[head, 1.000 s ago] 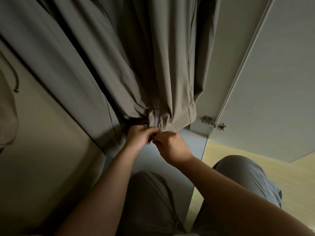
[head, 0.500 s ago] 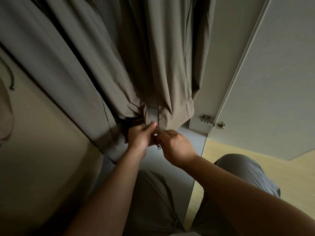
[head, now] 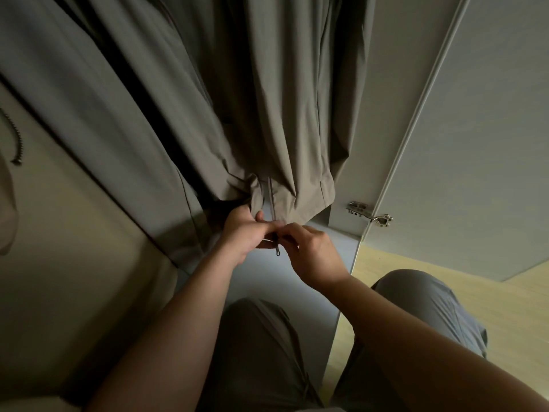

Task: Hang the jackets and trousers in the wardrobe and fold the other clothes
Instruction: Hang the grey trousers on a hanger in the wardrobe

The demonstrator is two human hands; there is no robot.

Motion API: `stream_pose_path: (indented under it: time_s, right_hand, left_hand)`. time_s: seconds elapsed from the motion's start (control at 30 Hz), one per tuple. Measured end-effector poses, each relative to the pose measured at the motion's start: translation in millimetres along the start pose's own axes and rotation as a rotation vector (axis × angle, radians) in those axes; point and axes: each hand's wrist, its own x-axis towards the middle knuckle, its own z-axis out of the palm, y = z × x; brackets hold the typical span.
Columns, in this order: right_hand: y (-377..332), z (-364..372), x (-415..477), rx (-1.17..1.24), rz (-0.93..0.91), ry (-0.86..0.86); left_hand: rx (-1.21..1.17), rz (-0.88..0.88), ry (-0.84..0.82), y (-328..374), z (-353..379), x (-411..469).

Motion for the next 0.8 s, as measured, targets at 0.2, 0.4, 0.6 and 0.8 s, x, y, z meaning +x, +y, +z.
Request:
stream_pose_path:
  time_s: [0.2,0.4,0.6,0.8]
  right_hand:
    - [-3.4,0.7,-5.5,-0.02,-0.002,-0.004]
    - [-3.4,0.1,-5.6,-0.055,-0.086,-0.062]
    - [-0.2,-4.4,-5.0,0.003,-0.084,-0.07]
    - [1.9,-7.2,-6.6,-0.186,-0.152,-0.208]
  left_hand:
    - [0.007,-0.005,0.054,-1.5,3.6,4.1]
    - [-0.078,-0.036,0.113,-6.8,4.4,8.8]
    - [-0.1,-0.064,0.126,-7.5,5.5,7.4]
    - [-0.2,-0.075,0.112,-7.5,3.6,2.2]
